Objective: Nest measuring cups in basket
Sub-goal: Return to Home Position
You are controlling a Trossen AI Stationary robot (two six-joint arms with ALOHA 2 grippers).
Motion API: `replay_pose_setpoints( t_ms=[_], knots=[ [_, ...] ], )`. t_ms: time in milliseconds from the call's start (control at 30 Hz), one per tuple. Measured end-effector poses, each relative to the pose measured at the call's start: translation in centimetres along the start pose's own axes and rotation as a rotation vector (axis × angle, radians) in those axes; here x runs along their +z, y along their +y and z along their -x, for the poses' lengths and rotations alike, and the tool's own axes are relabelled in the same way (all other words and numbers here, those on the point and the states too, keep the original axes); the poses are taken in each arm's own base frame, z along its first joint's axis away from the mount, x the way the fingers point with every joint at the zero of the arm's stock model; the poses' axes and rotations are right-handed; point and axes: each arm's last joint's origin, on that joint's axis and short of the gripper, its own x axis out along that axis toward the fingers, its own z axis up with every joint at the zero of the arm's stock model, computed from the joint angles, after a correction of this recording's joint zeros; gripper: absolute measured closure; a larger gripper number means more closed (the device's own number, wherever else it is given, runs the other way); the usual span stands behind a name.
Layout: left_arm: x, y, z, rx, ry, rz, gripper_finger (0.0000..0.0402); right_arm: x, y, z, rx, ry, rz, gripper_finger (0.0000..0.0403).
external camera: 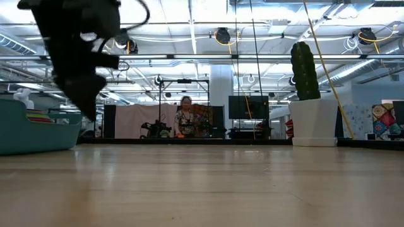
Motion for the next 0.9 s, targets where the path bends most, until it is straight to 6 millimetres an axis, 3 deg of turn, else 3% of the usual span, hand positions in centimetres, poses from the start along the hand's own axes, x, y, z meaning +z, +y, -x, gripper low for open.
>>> replay_pose_setpoints(
  t_ms=[133,300,433,533,667,900],
  knots=[
    [2.0,-0.7,3.4,-0.045,-0.177,-0.061,0.0172,0.3,-0.2,-0.1,-0.021,-0.033,0.040,0.0248],
    [4.2,-1.6,9.9,-0.206,-0.524,-0.163,0.0172,1.2,-0.7,-0.4,-0.068,-0.089,0.105,0.0248],
    [4.5,-1.3,15.2,-0.424,-0.835,-0.229,0.0172,2.7,-1.1,-0.2,-0.132,-0.200,0.202,0.0248],
    [3.8,-0.2,17.6,-0.606,-1.033,-0.243,0.0172,4.0,-1.0,0.3,-0.159,-0.289,0.280,0.0248],
    [2.1,1.5,17.2,-0.757,-1.162,-0.234,0.0172,5.9,-0.4,1.7,-0.157,-0.434,0.397,0.0248],
    [-1.3,2.5,11.8,-0.828,-1.133,-0.159,0.0172,8.9,-0.9,3.6,-0.197,-0.573,0.512,0.0248]
  ],
)
